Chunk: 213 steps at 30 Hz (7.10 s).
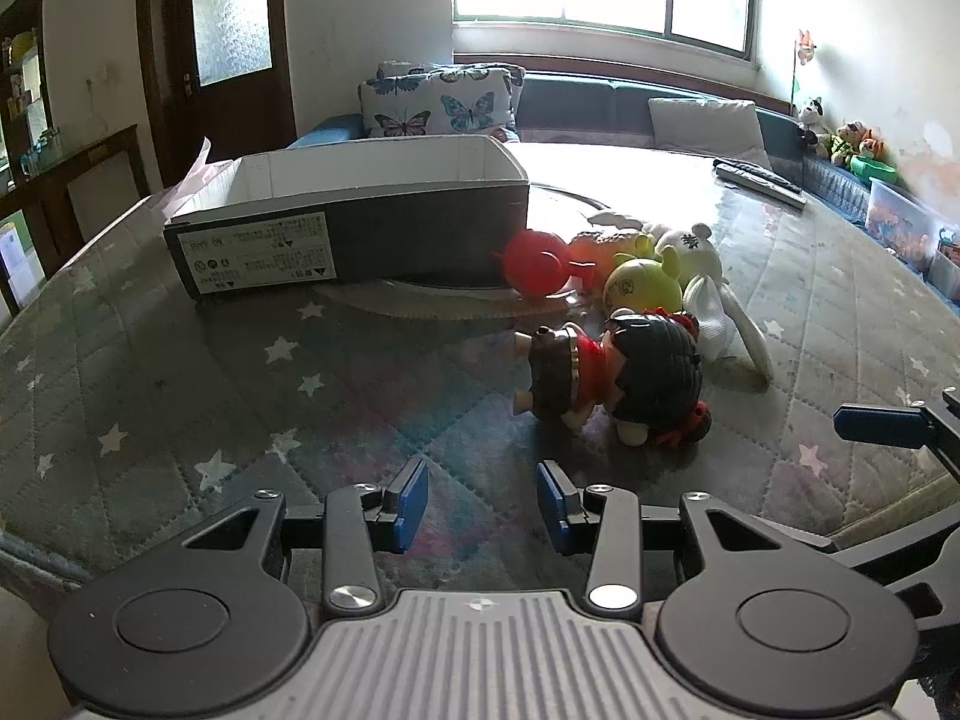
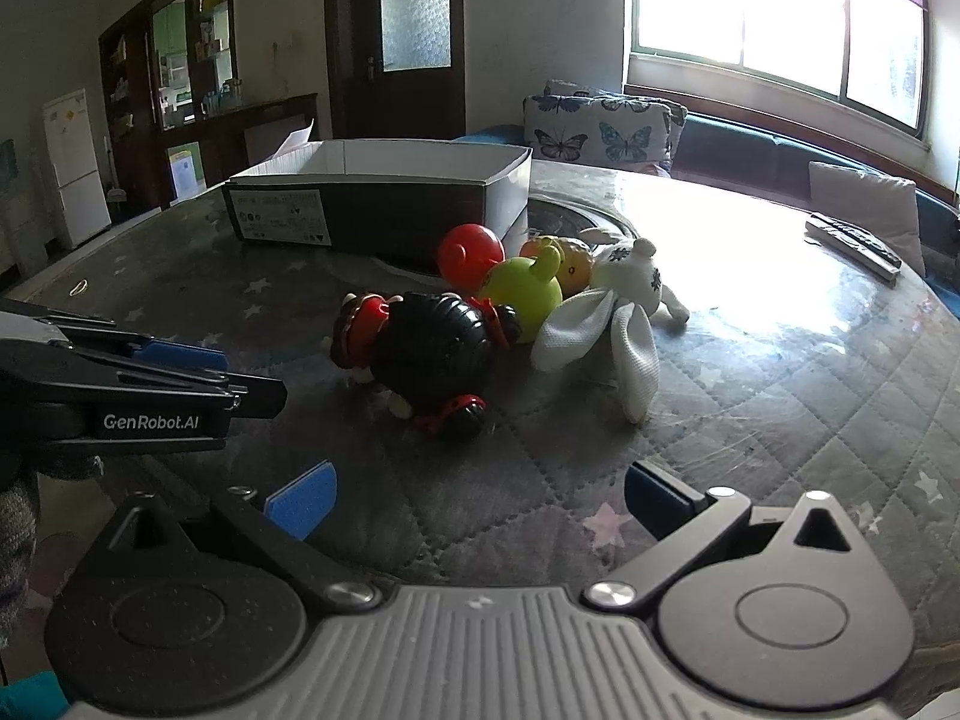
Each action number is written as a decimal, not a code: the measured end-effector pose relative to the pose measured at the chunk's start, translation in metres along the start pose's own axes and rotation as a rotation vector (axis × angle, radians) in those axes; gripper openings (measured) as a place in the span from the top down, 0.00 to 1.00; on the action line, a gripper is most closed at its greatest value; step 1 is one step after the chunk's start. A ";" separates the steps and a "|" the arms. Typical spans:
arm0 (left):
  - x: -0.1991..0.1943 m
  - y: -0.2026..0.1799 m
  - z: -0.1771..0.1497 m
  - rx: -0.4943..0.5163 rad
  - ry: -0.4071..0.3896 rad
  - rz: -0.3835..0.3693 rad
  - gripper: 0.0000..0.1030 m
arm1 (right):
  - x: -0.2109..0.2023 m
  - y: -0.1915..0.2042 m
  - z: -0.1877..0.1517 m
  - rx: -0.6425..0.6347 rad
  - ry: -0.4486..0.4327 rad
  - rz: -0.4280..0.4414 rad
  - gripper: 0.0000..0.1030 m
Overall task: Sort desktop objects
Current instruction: 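Move the left gripper toward the black-haired doll in red clothes, then close the left gripper on the black-haired doll and lift it, then carry the doll with the left gripper over the white box, then open the left gripper to drop the doll into the box, then move the left gripper down to the white plush bunny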
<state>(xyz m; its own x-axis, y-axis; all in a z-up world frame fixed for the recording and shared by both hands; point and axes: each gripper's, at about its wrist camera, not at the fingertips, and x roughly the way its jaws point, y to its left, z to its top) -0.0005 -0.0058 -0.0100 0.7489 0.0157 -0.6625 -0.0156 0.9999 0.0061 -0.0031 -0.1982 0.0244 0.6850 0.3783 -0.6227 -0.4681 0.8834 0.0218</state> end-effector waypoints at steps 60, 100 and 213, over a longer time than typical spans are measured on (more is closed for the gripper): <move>0.026 0.015 0.021 -0.037 0.055 -0.027 0.58 | 0.032 0.003 0.018 -0.002 0.021 0.085 0.00; 0.057 0.042 0.064 -0.162 0.146 -0.427 0.61 | 0.065 -0.004 0.045 0.033 0.054 0.174 0.42; 0.078 0.082 0.141 -0.253 0.089 -0.345 0.68 | 0.076 -0.058 0.128 0.151 -0.059 0.116 0.27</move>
<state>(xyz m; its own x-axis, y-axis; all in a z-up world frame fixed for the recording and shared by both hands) 0.1498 0.0783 0.0447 0.6787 -0.3306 -0.6557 0.0553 0.9134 -0.4032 0.1475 -0.1855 0.0757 0.6651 0.4917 -0.5621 -0.4597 0.8627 0.2108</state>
